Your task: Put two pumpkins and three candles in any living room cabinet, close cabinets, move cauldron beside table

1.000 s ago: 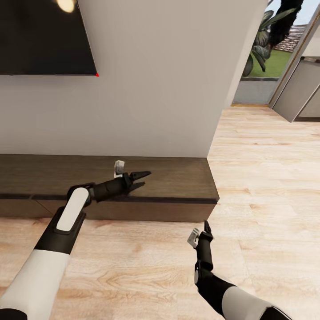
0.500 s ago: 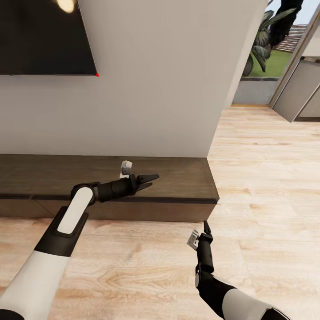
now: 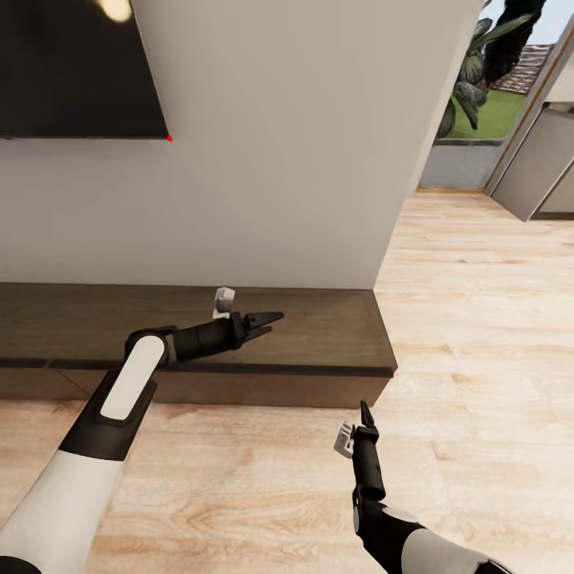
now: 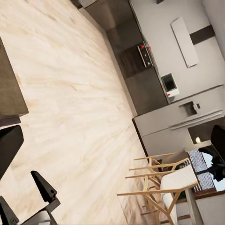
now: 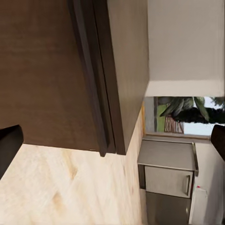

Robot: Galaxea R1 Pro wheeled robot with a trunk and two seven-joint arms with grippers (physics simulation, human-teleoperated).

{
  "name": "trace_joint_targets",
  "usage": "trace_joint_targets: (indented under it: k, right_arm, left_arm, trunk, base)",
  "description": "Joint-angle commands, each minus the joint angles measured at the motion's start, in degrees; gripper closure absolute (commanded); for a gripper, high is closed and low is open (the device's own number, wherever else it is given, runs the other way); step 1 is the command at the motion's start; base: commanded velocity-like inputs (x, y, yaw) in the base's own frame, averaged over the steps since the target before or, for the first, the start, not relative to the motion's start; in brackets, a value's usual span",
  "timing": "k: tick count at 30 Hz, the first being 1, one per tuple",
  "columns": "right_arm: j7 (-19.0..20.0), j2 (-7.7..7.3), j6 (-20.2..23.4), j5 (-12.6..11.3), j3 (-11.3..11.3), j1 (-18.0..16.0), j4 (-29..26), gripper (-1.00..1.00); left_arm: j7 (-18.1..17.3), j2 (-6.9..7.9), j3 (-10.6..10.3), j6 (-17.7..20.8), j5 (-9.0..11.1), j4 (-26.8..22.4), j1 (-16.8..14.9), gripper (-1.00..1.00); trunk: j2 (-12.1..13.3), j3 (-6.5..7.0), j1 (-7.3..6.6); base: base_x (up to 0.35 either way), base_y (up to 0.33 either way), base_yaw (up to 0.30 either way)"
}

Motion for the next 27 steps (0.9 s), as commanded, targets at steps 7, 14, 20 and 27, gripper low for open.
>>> trace_joint_targets:
  k: [7, 14, 20, 27]
  right_arm:
    - [-1.8, 0.07, 0.0, 0.5, 0.1, 1.4, 0.1, -1.00]
    - [-1.9, -0.04, 0.1, 6.2, 0.2, 2.4, 1.0, -1.00]
    - [-1.2, -0.64, 0.0, 7.1, 0.3, 2.4, 1.0, -1.00]
    - [-0.9, -0.87, -0.2, 7.2, 0.3, 2.0, 1.0, -1.00]
  left_arm:
    - [0.1, -0.01, 0.0, 0.0, 0.0, 0.0, 0.0, -1.00]
    - [0.0, -0.02, -0.1, -0.1, 0.0, 0.0, 0.0, -1.00]
    - [0.1, -0.14, -0.2, -0.2, 0.0, 0.0, 0.0, -1.00]
    - [0.1, -0.28, -0.3, -0.2, 0.0, -0.2, 0.0, -1.00]
  trunk:
    - [0.0, 0.00, 0.00]
    - [0.0, 0.00, 0.00]
    - [0.0, 0.00, 0.00]
    - [0.0, 0.00, 0.00]
  base:
    - [0.034, 0.000, 0.000]
    - [0.001, 0.000, 0.000]
    - [0.000, 0.000, 0.000]
    - [0.000, 0.000, 0.000]
